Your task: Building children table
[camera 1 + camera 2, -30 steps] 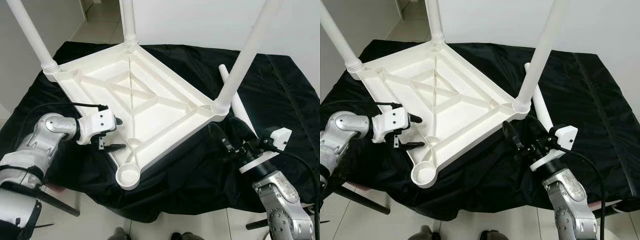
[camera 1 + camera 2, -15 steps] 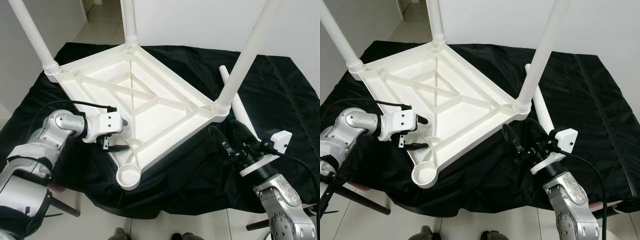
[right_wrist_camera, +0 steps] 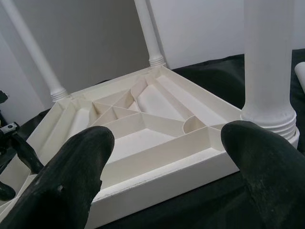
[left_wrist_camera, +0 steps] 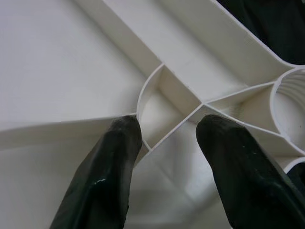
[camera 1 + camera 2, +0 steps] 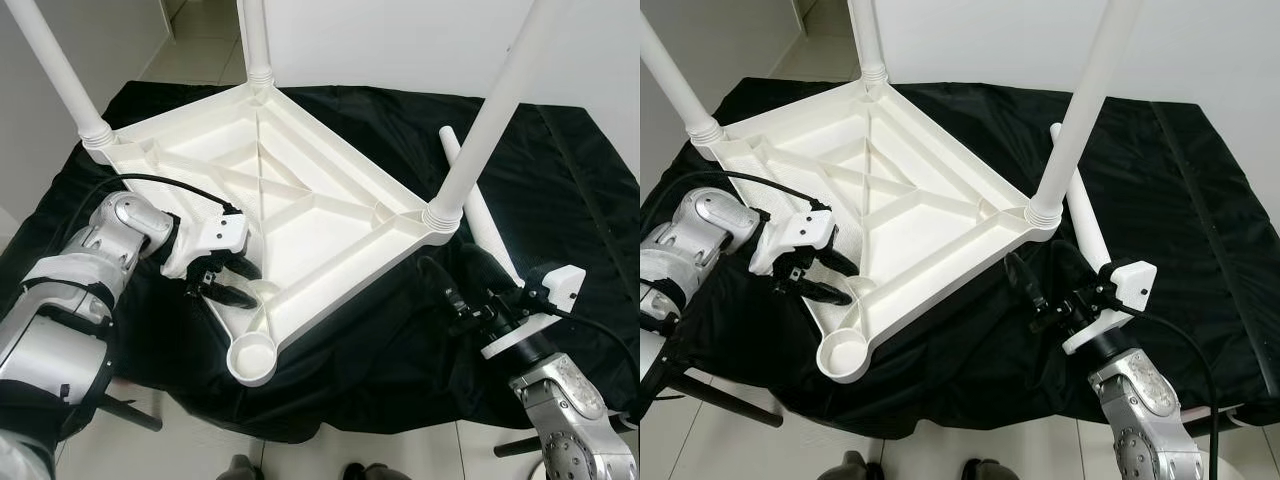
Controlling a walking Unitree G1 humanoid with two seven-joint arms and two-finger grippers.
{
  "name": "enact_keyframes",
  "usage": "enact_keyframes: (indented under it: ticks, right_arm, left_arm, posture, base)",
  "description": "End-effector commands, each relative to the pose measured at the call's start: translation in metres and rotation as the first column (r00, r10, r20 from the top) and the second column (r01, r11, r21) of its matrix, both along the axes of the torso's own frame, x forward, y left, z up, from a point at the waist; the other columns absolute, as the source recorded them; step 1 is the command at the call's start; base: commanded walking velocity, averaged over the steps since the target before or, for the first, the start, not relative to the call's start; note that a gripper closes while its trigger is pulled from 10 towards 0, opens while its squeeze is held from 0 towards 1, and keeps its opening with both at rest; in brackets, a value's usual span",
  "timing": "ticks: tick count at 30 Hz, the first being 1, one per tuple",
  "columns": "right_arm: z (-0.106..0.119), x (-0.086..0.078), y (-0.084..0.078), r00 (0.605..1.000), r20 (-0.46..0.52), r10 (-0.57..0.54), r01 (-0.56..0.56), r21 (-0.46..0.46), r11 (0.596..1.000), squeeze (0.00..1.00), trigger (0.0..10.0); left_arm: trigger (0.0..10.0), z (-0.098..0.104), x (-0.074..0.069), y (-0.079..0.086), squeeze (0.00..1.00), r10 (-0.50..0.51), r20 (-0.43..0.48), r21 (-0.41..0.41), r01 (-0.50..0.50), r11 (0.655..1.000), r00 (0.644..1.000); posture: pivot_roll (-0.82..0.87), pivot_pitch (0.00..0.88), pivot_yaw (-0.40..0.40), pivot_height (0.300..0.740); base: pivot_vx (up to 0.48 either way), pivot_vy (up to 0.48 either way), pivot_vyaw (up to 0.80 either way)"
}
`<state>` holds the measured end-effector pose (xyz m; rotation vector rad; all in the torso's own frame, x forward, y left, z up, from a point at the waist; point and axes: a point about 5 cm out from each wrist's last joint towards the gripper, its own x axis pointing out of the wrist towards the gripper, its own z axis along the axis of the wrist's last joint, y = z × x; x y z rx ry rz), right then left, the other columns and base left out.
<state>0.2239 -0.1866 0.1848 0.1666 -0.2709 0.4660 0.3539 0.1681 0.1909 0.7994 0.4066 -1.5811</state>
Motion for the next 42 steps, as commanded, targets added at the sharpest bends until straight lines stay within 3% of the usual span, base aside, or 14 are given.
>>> enact_keyframes:
  ticks: [1,3,4,10,11,12,13,14,15,16,17,34,42]
  right_arm:
    - [0.001,-0.002,-0.001,1.000,-0.005,-0.005,0.005,-0.011,1.000,0.00,10.0]
    - [0.000,-0.003,-0.001,1.000,-0.006,-0.009,0.009,-0.010,1.000,0.00,10.0]
    - [-0.001,-0.004,-0.001,1.000,-0.009,-0.014,0.014,-0.008,1.000,0.00,10.0]
    - [-0.001,-0.005,-0.001,1.000,-0.010,-0.021,0.021,-0.008,1.000,0.00,10.0]
    - [0.000,-0.004,-0.002,1.000,-0.009,-0.025,0.025,-0.007,1.000,0.00,10.0]
    - [0.000,-0.004,-0.002,1.000,-0.009,-0.025,0.025,-0.007,1.000,0.00,10.0]
    - [0.000,-0.004,-0.002,1.000,-0.007,-0.027,0.027,-0.007,1.000,0.00,10.0]
    - [0.000,-0.004,-0.002,1.000,-0.007,-0.027,0.027,-0.007,1.000,0.00,10.0]
    - [0.001,-0.004,-0.002,1.000,-0.006,-0.030,0.030,-0.007,1.000,0.00,10.0]
    - [0.001,-0.004,-0.002,1.000,-0.006,-0.030,0.030,-0.007,1.000,0.00,10.0]
    - [0.001,-0.004,-0.002,0.999,-0.006,-0.031,0.031,-0.007,0.999,0.00,10.0]
    - [0.004,-0.004,-0.005,0.999,-0.002,-0.044,0.043,-0.015,0.999,0.00,10.0]
    - [0.004,-0.005,-0.005,0.999,-0.001,-0.052,0.052,-0.013,0.999,0.00,10.0]
  left_arm:
    - [6.1,-0.006,-0.004,0.004,0.00,-0.053,-0.061,0.070,0.057,0.996,0.997]
    - [5.7,-0.009,-0.004,0.003,0.00,-0.061,-0.044,0.080,0.064,0.995,0.997]
    - [10.0,-0.016,-0.006,0.001,0.00,-0.075,-0.024,0.095,0.077,0.992,0.997]
    - [10.0,-0.023,-0.008,-0.003,0.00,-0.095,0.000,0.096,0.095,0.991,0.995]
    - [7.1,-0.027,-0.007,-0.007,0.00,-0.078,0.020,0.077,0.077,0.994,0.997]
    - [7.1,-0.027,-0.007,-0.007,0.00,-0.078,0.020,0.077,0.077,0.994,0.997]
    - [5.2,-0.030,-0.005,-0.009,0.00,-0.042,0.036,0.065,0.040,0.997,0.998]
    - [5.2,-0.030,-0.005,-0.009,0.00,-0.042,0.036,0.065,0.040,0.997,0.998]
    - [0.7,-0.032,-0.003,-0.012,0.00,0.001,0.047,0.046,-0.003,0.999,0.999]
    - [0.7,-0.032,-0.003,-0.012,0.00,0.001,0.047,0.046,-0.003,0.999,0.999]
    - [0.0,-0.032,-0.001,-0.014,0.00,0.043,0.053,0.015,-0.044,0.999,0.998]
    - [0.0,-0.027,0.007,-0.016,0.00,0.164,0.085,-0.092,-0.156,0.983,0.983]
    - [0.0,-0.019,0.009,-0.003,0.00,0.200,0.109,-0.109,-0.189,0.976,0.974]
  posture:
    - [-0.05,0.189,0.061,0.740]
    - [-0.05,0.195,0.065,0.740]
    - [-0.05,0.195,0.065,0.740]
    - [-0.05,0.200,0.067,0.740]
    - [-0.06,0.204,0.070,0.740]
    - [-0.06,0.204,0.070,0.740]
    - [-0.06,0.207,0.071,0.740]
    - [-0.06,0.207,0.071,0.740]
    - [-0.06,0.207,0.069,0.740]
    - [-0.06,0.207,0.069,0.740]
    - [-0.06,0.210,0.067,0.740]
    - [-0.07,0.211,0.065,0.740]
    - [-0.06,0.212,0.065,0.740]
  base:
    - [0.000,0.000,0.00]
    - [0.000,0.000,0.00]
    - [0.000,0.000,0.00]
    - [0.000,0.000,0.00]
    - [0.000,0.000,0.00]
    - [0.000,0.000,0.00]
    - [0.000,0.000,0.00]
    - [0.000,0.000,0.00]
    - [0.000,0.000,0.00]
    - [0.000,0.000,0.00]
    - [0.000,0.000,0.00]
    - [0.000,0.000,0.00]
    - [0.000,0.000,0.00]
